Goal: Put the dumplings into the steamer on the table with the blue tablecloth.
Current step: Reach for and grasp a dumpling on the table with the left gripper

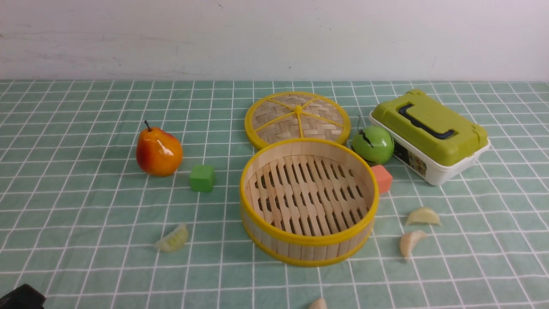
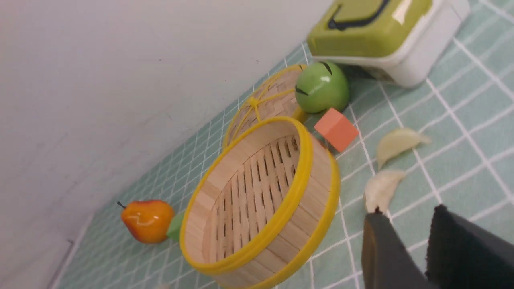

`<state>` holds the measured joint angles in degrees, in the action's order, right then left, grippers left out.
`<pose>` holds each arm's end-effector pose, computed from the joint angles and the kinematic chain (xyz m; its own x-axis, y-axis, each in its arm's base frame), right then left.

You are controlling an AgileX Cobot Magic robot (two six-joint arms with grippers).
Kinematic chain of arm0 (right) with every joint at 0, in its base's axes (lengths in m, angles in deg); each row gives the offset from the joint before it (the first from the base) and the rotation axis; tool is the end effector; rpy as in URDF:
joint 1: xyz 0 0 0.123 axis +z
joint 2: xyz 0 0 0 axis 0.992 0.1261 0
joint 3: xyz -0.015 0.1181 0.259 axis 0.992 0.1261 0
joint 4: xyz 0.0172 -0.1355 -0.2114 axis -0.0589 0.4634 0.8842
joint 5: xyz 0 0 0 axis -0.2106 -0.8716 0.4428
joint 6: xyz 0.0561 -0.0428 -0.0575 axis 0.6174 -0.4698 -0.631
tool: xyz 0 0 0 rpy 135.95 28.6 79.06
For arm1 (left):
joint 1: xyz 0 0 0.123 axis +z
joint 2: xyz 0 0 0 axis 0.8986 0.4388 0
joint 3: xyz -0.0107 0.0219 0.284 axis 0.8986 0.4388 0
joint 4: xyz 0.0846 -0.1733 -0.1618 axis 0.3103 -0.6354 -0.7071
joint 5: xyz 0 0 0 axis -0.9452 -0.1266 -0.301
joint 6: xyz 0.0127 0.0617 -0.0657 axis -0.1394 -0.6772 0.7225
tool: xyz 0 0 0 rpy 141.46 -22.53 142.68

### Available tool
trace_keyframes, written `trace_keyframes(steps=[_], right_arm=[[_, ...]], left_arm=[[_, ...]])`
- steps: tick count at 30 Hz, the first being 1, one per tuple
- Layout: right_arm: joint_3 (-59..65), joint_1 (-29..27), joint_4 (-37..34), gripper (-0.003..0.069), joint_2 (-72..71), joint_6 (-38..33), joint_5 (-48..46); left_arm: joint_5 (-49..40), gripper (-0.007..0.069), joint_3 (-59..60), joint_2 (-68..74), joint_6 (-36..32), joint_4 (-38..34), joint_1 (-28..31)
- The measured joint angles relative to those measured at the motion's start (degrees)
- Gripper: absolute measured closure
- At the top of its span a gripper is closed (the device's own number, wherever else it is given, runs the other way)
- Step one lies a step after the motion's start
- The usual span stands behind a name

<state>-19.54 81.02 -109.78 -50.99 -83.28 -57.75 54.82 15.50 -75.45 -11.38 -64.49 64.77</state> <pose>0.0566 0.0195 0.2375 -0.2514 0.6291 -0.7356 -0.0516 0.7502 0.6592 0.0421 -0.0266 0.2453 -0.3057 -0.7862 -0.5371 0.0554 0.5485 -0.8343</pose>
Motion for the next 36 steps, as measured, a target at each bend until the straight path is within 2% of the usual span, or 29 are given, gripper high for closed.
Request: trace_keyframes(steps=[4,5,7,9,12,14,15,16,21,25,28,30,36], right_arm=[[-12.66,0.0,2.07,0.0657,15.57,-14.15,-4.75],[-12.66,0.0,2.07,0.0657,15.57,-14.15,-4.75],[-19.77,0.0,3.46,0.0677,23.97,-21.92,-10.61],[-28.57,0.6,4.73,0.0678,35.01,-28.63,-21.28],[-33.96,3.46,5.38,0.0678,43.15,-30.48,-28.58],[-37.32,7.97,6.79,0.0676,49.42,-31.64,-33.12],[-37.78,8.39,7.01,0.0676,50.4,-31.74,-33.38],[-39.2,11.73,8.76,0.0673,53.74,-31.87,-35.15],[-40.24,20.63,14.19,0.067,59.52,-31.87,-36.55],[-40.34,24.56,15.54,0.0666,60.92,-31.87,-36.11],[-40.4,25.65,15.77,0.0662,60.97,-31.87,-35.16],[-40.4,25.76,16.07,0.0662,60.97,-31.87,-35.02],[-40.44,25.76,16.35,0.0657,60.97,-31.87,-34.82]], left_arm=[[-10.26,0.0554,-10.45,13.17,-7.2,9.92,0.0],[-10.26,0.0554,-10.45,13.17,-7.2,9.92,0.0],[-15.83,0.0628,-16.17,20.76,-11.28,16.04,0.0],[-22.0,0.0638,-24.71,30.88,-16.04,22.35,0.0],[-25.54,0.0638,-30.41,37.24,-17.48,25.77,-0.05],[-29.19,0.0638,-35.95,43.7,-17.97,28.29,-1.27],[-29.49,0.0638,-36.37,44.25,-18.09,28.42,-1.64],[-31.84,0.0638,-39.54,48.66,-19.15,29.6,-3.46],[-35.09,0.0638,-46.94,62.03,-24.73,31.99,-9.97],[-34.12,0.0635,-50.77,70.5,-26.14,34.41,-13.87],[-31.35,0.0578,-53.65,77.88,-26.35,36.6,-16.47],[-29.4,0.051,-54.97,81.72,-26.59,37.53,-17.43],[-20.55,0.0214,-56.26,92.27,-30.32,38.78,-18.88]])
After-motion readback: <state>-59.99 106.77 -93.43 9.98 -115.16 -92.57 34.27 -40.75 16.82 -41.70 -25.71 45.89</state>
